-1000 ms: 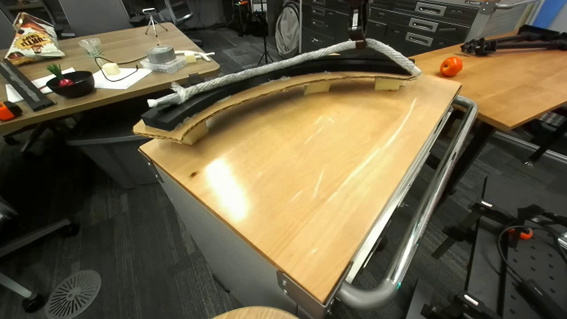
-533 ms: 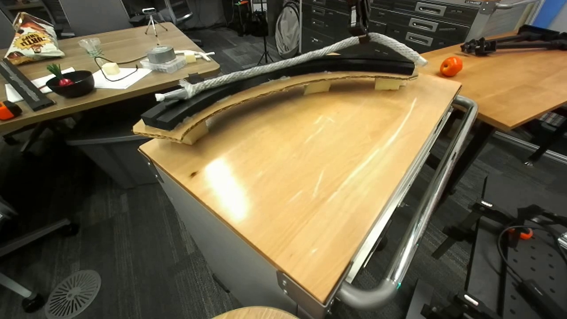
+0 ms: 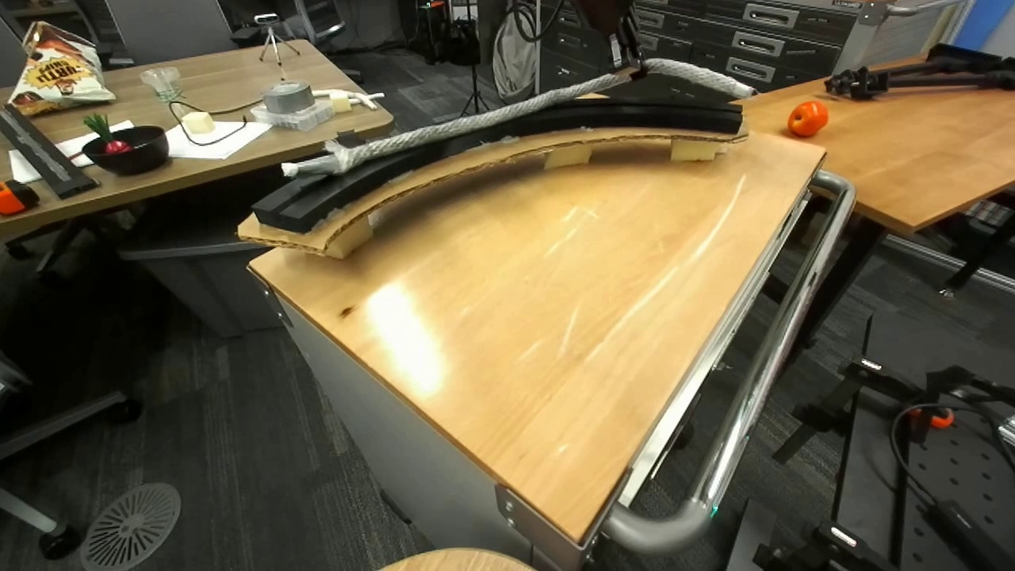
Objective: Place the rope on the platform
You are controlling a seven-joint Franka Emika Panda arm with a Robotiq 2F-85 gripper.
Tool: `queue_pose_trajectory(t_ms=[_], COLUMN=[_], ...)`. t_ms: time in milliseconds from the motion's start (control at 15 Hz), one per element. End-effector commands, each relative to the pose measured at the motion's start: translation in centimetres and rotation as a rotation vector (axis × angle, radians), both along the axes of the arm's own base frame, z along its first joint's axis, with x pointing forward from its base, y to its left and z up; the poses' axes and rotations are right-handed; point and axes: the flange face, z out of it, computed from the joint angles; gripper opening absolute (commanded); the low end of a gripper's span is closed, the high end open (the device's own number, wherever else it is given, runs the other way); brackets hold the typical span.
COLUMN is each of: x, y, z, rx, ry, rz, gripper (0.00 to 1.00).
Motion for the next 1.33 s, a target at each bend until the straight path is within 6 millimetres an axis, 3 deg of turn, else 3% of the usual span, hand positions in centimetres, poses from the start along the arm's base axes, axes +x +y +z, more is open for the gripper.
queue_pose_trajectory(t_ms=[0,600,867,933,1267], x=[1.9,2.1,1.6,1.5,1.0], y=[0.1,-0.7,-1.6,-1.8,-2.6], z=[-0.1,0.2,-0.2,-0.2,0.9], rx=[-0.011,0.129,0.223,0.23,0.201], ry=[0.029,-0.006,0.046,0.051,0.046], rz=[0.105,0.255,0.203,0.176,0.057], gripper=[0.12,0.14,0.21,0.16,0.12])
